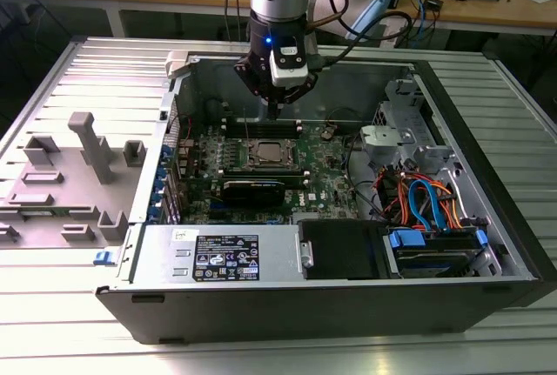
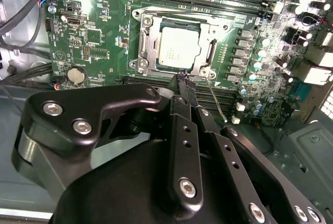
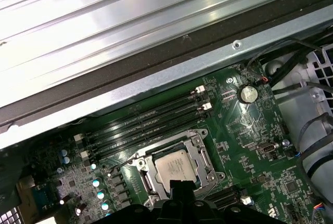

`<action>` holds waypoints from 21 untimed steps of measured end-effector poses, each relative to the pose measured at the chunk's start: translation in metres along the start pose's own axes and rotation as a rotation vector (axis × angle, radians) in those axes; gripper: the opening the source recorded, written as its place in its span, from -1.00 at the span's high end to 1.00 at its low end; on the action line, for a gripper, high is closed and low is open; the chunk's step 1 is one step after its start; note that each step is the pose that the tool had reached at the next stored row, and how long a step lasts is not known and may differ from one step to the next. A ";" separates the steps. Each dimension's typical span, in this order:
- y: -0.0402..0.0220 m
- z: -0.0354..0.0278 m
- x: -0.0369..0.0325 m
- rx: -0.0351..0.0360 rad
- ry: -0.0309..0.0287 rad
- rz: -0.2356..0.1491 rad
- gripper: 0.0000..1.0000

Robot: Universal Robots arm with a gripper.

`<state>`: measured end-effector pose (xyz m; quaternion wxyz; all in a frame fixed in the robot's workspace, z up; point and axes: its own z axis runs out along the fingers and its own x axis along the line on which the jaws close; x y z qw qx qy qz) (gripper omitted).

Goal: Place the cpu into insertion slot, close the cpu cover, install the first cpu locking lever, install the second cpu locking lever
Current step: 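Install the first cpu locking lever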

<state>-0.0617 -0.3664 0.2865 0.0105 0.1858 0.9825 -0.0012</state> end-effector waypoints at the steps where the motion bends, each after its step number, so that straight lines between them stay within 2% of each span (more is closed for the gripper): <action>1: 0.0000 0.0000 0.0000 0.0000 0.0000 0.000 0.79; 9: 0.0000 0.0000 0.0000 -0.0001 0.0000 -0.002 0.79; 19: -0.0005 0.0000 -0.0002 -0.0024 0.0002 -0.116 0.79; 21: -0.0005 0.0000 -0.0002 -0.0025 0.0001 -0.116 0.79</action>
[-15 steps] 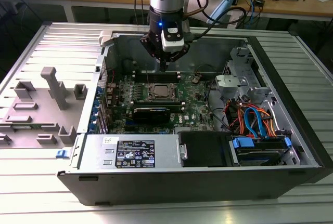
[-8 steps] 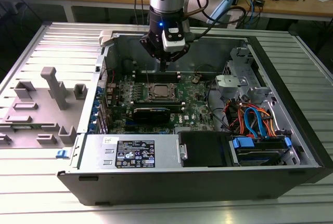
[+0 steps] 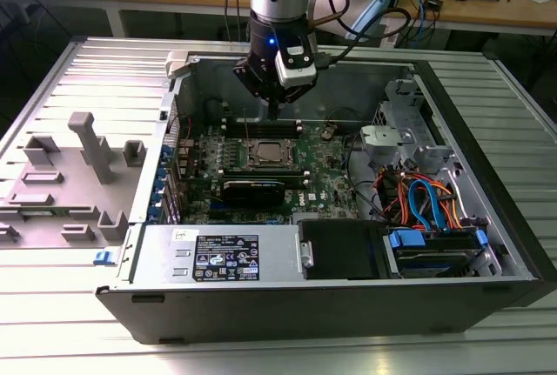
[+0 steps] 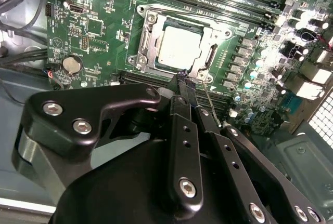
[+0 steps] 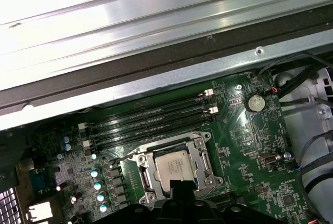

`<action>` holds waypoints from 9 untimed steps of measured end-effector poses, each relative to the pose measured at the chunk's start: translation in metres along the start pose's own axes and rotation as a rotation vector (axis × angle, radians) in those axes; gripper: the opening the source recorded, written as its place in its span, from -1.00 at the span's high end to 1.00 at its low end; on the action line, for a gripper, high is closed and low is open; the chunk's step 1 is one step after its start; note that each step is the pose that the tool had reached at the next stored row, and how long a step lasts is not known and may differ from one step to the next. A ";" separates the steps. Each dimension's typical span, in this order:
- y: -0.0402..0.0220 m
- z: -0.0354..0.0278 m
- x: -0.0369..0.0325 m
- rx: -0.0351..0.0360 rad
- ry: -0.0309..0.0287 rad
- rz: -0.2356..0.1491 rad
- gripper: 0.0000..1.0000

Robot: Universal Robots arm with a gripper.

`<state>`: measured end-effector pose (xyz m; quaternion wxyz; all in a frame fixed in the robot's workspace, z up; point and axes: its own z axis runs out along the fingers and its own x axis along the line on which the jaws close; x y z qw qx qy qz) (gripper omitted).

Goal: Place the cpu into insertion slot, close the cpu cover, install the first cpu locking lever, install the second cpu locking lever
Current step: 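Install the first cpu locking lever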

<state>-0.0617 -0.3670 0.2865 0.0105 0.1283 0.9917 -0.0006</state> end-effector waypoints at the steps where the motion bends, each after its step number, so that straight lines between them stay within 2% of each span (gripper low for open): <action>1: 0.0000 0.0000 0.0000 0.0000 0.0000 0.000 0.79; 3: 0.0000 0.0000 0.0000 0.0001 0.0000 0.000 0.79; 4: 0.0000 0.0000 0.0000 -0.0002 0.0001 -0.014 0.79; 5: 0.0000 0.0000 0.0000 -0.0012 0.0001 -0.059 0.79; 6: 0.0000 0.0000 0.0000 -0.0018 0.0001 -0.089 0.79; 9: -0.0003 0.0000 -0.0001 -0.0023 0.0002 -0.111 0.79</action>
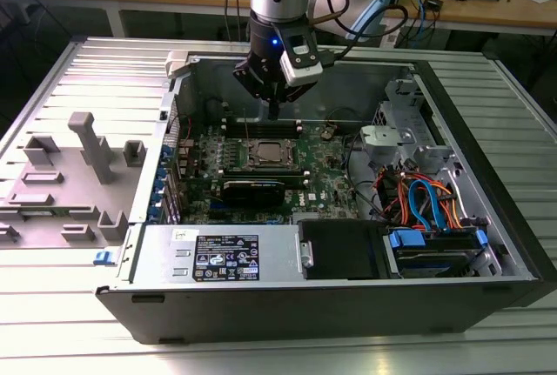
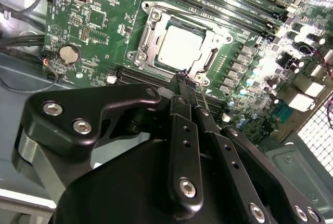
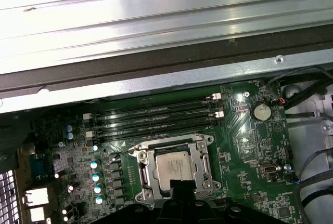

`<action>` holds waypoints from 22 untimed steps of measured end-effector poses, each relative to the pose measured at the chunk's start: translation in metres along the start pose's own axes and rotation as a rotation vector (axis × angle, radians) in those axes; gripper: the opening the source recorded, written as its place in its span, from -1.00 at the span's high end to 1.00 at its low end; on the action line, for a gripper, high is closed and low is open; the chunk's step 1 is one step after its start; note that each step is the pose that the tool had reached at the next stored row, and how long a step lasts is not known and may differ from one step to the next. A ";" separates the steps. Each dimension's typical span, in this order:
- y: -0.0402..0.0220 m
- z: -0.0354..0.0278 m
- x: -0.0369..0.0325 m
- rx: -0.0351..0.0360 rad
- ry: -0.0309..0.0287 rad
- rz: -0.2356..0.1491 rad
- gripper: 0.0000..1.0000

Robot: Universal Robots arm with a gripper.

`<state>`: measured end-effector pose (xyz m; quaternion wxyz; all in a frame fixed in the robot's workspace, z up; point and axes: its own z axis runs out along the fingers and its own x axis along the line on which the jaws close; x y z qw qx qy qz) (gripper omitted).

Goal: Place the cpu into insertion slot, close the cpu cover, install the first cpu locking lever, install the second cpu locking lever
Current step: 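Install the first cpu locking lever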

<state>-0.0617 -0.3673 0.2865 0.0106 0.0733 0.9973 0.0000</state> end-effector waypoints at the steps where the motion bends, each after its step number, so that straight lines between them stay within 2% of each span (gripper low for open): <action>1: 0.0000 0.0000 0.0000 0.0000 0.0000 -0.002 0.79; 18: -0.0002 -0.0001 0.0009 -0.0002 0.0001 -0.010 0.79; 19: -0.0004 0.0000 0.0021 -0.0004 0.0001 -0.016 0.79; 22: -0.0006 0.0000 0.0037 -0.0015 0.0001 -0.075 0.79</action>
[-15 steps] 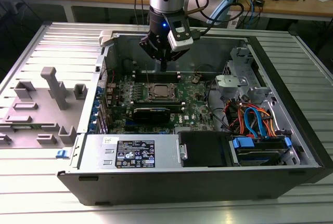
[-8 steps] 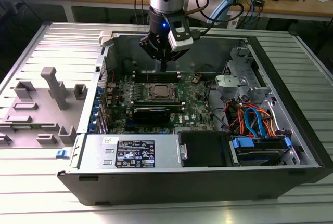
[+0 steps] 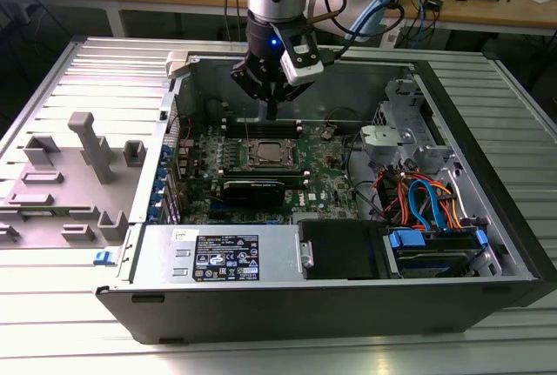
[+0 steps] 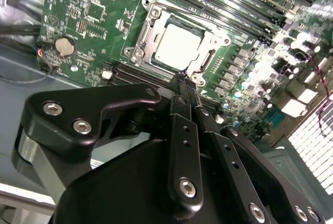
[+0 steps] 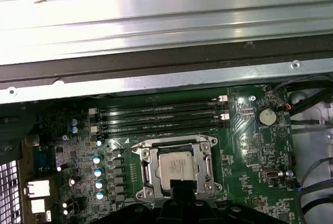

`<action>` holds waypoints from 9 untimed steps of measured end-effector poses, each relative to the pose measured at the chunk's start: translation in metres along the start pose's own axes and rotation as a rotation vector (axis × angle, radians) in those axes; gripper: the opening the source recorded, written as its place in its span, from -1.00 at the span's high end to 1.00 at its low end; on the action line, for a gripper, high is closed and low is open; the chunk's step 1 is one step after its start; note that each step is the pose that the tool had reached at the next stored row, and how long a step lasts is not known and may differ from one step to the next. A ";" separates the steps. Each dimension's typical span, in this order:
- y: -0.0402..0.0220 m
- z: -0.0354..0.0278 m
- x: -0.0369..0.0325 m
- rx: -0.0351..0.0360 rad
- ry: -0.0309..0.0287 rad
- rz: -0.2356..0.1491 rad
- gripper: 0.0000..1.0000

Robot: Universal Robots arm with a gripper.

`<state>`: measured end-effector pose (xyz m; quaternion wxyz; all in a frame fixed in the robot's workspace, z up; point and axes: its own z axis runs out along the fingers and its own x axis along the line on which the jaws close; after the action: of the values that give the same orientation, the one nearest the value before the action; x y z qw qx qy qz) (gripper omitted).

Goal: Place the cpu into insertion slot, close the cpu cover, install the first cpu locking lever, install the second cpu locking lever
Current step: 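Install the first cpu locking lever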

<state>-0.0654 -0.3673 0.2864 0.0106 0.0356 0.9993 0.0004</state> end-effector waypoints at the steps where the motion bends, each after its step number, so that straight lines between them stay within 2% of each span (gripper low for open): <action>1: 0.0000 0.0001 0.0002 -0.0004 0.0000 -0.016 0.79; 2: -0.0001 0.0004 0.0010 -0.0009 0.0000 -0.035 0.79; 6: -0.0003 0.0008 0.0038 -0.0015 0.0001 -0.069 0.79; 8: -0.0009 0.0009 0.0128 -0.0018 0.0001 -0.077 0.79; 9: -0.0010 0.0009 0.0140 -0.0017 0.0001 -0.077 0.79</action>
<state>-0.0794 -0.3673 0.2852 0.0105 -0.0029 0.9999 0.0008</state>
